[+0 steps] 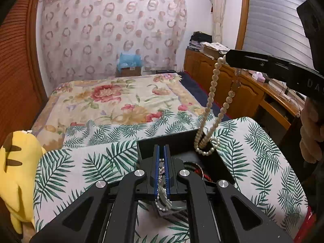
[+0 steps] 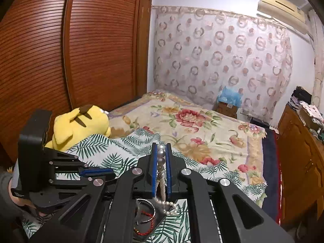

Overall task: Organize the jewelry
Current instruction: 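Lower both pearl strands into the black box and open both tools, then grasp the brown bead bracelet with the right tool and lift it, then grasp the green gem ring with the left tool while the right tool holds the bead bracelet, then drop the green ring into the box with the left tool while the right tool drops the bead bracelet, then grasp the gold ring with the left tool while the right tool grasps the gold earring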

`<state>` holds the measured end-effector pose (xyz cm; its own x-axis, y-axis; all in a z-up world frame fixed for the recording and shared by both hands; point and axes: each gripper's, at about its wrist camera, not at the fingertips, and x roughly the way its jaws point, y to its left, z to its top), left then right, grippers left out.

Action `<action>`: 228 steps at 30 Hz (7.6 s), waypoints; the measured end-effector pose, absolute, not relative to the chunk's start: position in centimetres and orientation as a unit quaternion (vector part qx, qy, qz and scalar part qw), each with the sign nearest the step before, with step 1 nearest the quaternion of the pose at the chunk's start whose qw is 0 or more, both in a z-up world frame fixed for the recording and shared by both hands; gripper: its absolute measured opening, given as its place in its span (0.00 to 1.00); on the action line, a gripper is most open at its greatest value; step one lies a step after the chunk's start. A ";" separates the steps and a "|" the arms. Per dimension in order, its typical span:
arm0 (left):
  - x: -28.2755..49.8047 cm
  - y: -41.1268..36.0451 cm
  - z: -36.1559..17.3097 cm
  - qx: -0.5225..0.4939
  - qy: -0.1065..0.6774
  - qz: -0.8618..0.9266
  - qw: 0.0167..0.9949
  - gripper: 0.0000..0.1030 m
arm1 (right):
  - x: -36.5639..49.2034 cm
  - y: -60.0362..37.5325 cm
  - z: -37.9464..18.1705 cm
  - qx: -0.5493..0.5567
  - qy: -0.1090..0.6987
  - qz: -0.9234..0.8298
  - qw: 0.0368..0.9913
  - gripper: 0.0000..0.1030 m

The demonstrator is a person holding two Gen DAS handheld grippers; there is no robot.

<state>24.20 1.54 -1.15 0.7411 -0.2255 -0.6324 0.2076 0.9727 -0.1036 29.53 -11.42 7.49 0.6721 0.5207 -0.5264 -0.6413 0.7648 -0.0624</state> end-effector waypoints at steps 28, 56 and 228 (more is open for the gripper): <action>16.6 2.1 -1.8 -0.009 0.324 -0.101 0.941 0.81 | 26.6 -13.4 -0.2 -0.105 0.324 0.293 0.893 0.32; 8.4 4.4 -6.9 -0.025 0.377 -0.082 0.922 0.93 | 14.9 -11.0 -8.2 -0.098 0.395 0.361 0.839 0.32; 20.1 0.1 -3.8 -0.005 0.376 -0.147 0.915 0.46 | 20.5 -16.7 -8.0 -0.092 0.396 0.317 0.857 0.37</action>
<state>20.06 0.11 -3.82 0.6743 -0.2732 -0.6860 0.2662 0.9565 -0.1193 20.52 -16.68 -7.96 0.4868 0.4700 -0.7363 -0.6154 0.7827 0.0928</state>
